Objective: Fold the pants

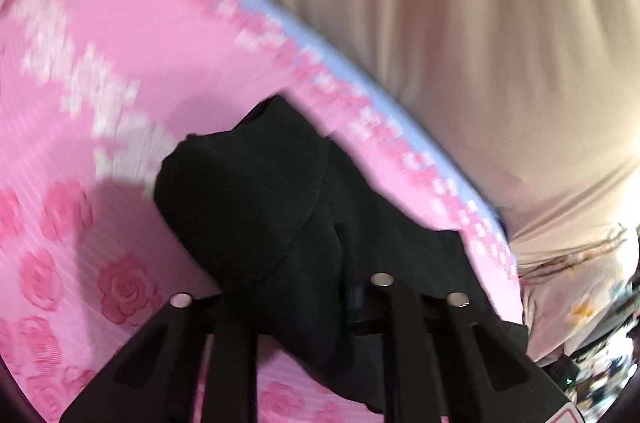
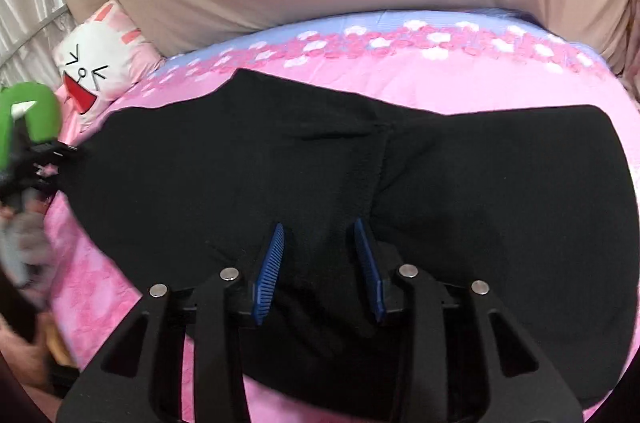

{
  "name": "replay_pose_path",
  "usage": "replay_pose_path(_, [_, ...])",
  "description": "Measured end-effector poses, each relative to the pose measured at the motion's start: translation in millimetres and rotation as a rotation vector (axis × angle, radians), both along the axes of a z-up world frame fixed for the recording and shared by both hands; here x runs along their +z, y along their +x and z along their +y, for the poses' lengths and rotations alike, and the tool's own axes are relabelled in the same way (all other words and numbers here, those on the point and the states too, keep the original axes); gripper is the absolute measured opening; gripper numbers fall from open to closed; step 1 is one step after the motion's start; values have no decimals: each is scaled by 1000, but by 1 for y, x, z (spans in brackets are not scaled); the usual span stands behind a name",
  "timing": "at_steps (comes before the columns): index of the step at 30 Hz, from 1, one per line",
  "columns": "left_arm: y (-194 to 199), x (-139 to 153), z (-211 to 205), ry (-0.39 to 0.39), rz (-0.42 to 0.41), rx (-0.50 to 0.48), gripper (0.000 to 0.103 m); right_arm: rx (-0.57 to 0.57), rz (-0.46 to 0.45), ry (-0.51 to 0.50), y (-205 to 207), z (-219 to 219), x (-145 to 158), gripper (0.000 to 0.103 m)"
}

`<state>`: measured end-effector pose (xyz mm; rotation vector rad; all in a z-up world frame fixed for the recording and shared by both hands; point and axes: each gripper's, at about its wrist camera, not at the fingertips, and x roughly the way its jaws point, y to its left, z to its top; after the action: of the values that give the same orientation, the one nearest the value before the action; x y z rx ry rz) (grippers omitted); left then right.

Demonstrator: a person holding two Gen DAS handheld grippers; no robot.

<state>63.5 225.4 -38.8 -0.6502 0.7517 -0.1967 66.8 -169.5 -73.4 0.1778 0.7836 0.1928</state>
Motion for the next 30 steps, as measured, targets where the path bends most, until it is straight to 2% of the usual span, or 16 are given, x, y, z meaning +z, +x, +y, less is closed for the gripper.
replay_pose_path(1, [-3, 17, -7, 14, -30, -19, 12, -3, -12, 27, -3, -4, 1, 53])
replay_pose_path(2, [-5, 30, -14, 29, -53, -35, 12, -21, -27, 72, -10, -13, 3, 55])
replay_pose_path(5, [-20, 88, -62, 114, -175, -143, 12, -75, -57, 113, -25, -32, 12, 55])
replay_pose_path(7, [-35, 121, -112, 171, -259, -248, 13, -107, -84, 130, -40, -49, 20, 55])
replay_pose_path(9, [-45, 134, -166, 204, -297, -369, 31, -140, -102, 138, -48, -64, 26, 56])
replay_pose_path(10, [-47, 133, -190, 201, -296, -426, 64, -159, -108, 140, -53, -72, 28, 58])
replay_pose_path(12, [-53, 118, -234, 178, -286, -529, 95, -203, -108, 151, -62, -89, 25, 58])
replay_pose_path(15, [-63, 85, -276, 201, -224, -632, 94, -249, -85, 194, -70, -108, 20, 58])
replay_pose_path(18, [-68, 59, -273, 194, -157, -650, 94, -230, -94, 244, -74, -116, 23, 60])
replay_pose_path(19, [-68, 54, -263, 188, -142, -638, 94, -212, -97, 264, -72, -117, 26, 63])
replay_pose_path(22, [-71, 50, -228, 192, -122, -551, 94, -154, -92, 314, -49, -108, 33, 82])
replay_pose_path(27, [-76, 45, -167, 248, -105, -382, 94, -47, -55, 373, 14, -84, 40, 83])
replay_pose_path(30, [-76, 38, -141, 235, -86, -333, 94, -14, 47, 434, 65, -66, 25, 81])
